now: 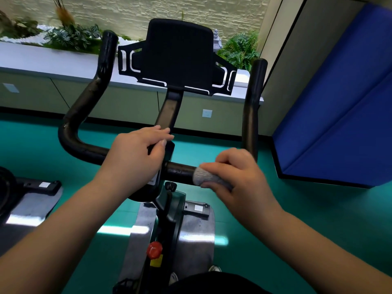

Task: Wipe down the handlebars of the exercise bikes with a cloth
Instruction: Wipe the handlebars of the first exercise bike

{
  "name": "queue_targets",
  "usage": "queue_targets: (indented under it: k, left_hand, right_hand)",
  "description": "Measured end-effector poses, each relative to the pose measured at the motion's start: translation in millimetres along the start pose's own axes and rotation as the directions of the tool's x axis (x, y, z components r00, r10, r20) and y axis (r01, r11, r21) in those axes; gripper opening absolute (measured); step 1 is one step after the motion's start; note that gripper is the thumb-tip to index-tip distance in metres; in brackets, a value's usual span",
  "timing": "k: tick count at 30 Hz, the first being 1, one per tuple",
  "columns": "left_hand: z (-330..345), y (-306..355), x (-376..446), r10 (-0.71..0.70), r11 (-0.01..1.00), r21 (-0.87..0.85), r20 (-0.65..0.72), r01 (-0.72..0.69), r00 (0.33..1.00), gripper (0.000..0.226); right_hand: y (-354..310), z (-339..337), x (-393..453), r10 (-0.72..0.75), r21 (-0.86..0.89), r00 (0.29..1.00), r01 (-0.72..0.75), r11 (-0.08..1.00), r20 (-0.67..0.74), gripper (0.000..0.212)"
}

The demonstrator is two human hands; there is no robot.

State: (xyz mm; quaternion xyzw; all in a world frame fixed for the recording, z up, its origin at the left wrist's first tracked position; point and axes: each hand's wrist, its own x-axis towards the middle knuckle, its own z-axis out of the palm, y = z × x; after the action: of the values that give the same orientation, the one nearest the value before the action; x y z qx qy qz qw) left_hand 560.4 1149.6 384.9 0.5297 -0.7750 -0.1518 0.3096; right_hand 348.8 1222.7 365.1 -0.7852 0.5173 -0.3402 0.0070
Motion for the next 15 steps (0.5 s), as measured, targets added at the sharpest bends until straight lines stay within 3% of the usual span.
queue_targets:
  k: [4, 8, 15]
  left_hand:
    - [-3, -6, -1, 0.011, 0.999, -0.047, 0.01, -0.011, 1.0, 0.028]
    - [-3, -10, -5, 0.028, 0.997, -0.064, -0.014, -0.029, 1.0, 0.028]
    - [-1, -10, -5, 0.04, 0.997, -0.064, -0.034, -0.042, 0.999, 0.035]
  right_hand:
    - [-3, 3, 17, 0.005, 0.014, 0.996, -0.007, 1.0, 0.086, 0.029]
    - [12, -15, 0, 0.078, 0.011, 0.996, -0.079, 0.997, 0.049, 0.03]
    - [-22, 17, 37, -0.006, 0.023, 0.985, 0.002, 1.0, 0.174, 0.028]
